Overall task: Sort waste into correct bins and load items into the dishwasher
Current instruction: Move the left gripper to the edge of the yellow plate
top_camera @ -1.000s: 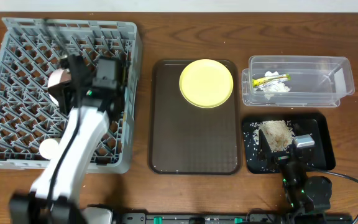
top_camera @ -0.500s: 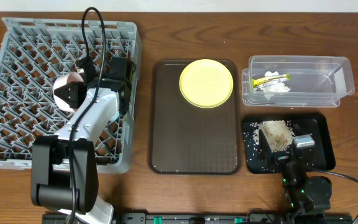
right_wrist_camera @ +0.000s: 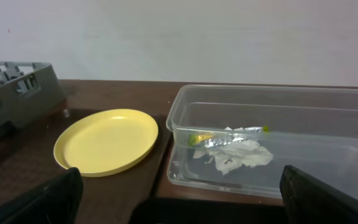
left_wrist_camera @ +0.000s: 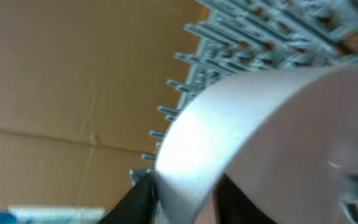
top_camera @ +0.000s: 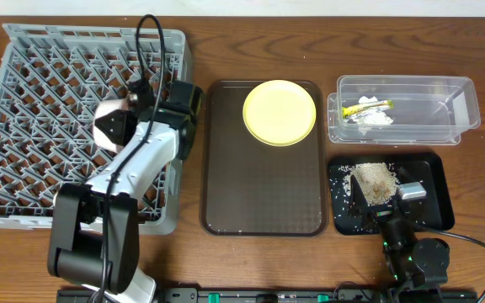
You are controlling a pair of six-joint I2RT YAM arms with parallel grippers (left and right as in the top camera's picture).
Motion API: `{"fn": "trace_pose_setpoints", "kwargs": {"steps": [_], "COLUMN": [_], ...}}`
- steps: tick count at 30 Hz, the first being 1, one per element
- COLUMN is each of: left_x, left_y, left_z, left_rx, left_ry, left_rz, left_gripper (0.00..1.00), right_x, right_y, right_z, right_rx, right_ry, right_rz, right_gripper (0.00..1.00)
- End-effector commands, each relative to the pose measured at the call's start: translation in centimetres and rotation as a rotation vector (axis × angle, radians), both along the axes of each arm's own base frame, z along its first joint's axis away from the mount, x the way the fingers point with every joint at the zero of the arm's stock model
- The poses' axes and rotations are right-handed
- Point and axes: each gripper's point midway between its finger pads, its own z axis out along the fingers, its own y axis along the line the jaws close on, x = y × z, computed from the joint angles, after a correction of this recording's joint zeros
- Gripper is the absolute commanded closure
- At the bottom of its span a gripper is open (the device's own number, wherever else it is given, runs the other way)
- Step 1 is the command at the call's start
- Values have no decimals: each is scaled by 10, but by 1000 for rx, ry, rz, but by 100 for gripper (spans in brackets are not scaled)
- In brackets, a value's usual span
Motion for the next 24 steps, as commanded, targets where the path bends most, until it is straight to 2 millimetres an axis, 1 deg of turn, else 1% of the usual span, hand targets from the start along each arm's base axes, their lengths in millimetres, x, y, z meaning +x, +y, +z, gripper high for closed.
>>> {"fn": "trace_pose_setpoints", "kwargs": {"steps": [1, 4, 6, 8, 11, 14, 15, 16, 18, 21, 24], "left_x": [2, 3, 3, 0, -6, -14, -16, -17, -16, -7, 9], "left_y": [-12, -29, -47, -75, -125, -171, -181, -189, -201, -222, -247], "left_z": [1, 14, 20, 26, 37, 49, 50, 47, 39, 17, -11], "left_rx": [-99, -234, -390, -596, -915, -1176, -1235, -1284, -1338, -1445, -1573], "left_ry": [-28, -72, -96, -120, -133, -126, -115, -99, -68, -27, 4], "left_rz": [-32, -87, -148, -237, -392, -512, -528, -536, -547, -547, -520], "left_gripper": [51, 45, 44, 43, 43, 43, 43, 43, 39, 36, 36], "right_x": [0, 0, 0, 0, 0, 0, 0, 0, 0, 0, 0], "right_y": [-2, -2, -2, -2, -2, -2, -2, -2, -2, -2, -2], "right_z": [-1, -1, -1, -1, -1, -1, -1, -1, -1, -1, -1], "right_rx": [-5, -5, -5, -5, -6, -6, -5, -6, -6, -5, -6], "right_ry": [2, 2, 2, 2, 2, 2, 2, 2, 2, 2, 2], "right_rz": [-9, -9, -9, -9, -9, -9, -9, -9, -9, -9, -9], "right_gripper": [1, 1, 1, 1, 1, 1, 1, 1, 1, 1, 1]}}
